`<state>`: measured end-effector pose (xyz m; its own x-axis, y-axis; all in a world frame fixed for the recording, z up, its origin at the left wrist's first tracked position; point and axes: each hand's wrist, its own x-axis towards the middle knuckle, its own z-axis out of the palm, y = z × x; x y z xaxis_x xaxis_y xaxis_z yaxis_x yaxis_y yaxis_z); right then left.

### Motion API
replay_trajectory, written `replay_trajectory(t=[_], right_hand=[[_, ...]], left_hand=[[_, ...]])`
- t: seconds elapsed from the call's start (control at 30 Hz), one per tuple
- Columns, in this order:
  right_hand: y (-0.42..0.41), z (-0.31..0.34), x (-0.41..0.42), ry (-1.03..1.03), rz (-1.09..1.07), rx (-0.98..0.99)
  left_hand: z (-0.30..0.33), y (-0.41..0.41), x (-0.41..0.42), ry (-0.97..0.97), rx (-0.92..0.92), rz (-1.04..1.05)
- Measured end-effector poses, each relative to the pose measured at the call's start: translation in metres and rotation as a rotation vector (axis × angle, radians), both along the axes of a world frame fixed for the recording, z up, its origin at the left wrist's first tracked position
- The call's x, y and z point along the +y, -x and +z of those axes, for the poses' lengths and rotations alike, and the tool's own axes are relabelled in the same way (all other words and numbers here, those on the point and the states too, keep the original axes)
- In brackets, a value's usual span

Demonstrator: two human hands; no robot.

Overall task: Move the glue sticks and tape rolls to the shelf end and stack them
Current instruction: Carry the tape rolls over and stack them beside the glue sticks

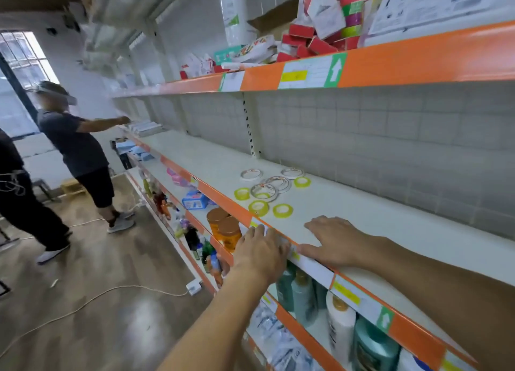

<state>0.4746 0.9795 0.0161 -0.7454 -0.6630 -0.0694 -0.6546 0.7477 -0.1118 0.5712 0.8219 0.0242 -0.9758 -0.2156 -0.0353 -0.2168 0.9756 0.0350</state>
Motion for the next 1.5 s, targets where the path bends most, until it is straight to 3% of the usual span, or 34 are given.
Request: replay_trajectory(t=[0.5,0.77,0.83,0.97,1.37,1.5], right_hand=[[0.1,-0.04,-0.096,0.164,-0.182,-0.078],[0.105,-0.071,-0.115,0.424,-0.312,0.013],[0.105,-0.072,-0.116,0.432,-0.337,0.037],[0.103,-0.065,-0.121,0.41,-0.357,0.077],[0.096,-0.064,-0.122,0.407,-0.487,0.18],[0.093,-0.062,-0.12,0.417,-0.501,0.148]], left_hand=[[-0.019,0.165,-0.111,-0.081,0.098,-0.094],[-0.022,0.235,-0.133,-0.146,-0.049,-0.166],[-0.031,0.243,-0.131,-0.142,-0.024,-0.162],[-0.052,0.243,-0.131,-0.151,0.204,-0.158],[-0.067,0.237,-0.137,-0.407,0.388,-0.202],[-0.056,0.238,-0.132,-0.464,0.348,-0.308]])
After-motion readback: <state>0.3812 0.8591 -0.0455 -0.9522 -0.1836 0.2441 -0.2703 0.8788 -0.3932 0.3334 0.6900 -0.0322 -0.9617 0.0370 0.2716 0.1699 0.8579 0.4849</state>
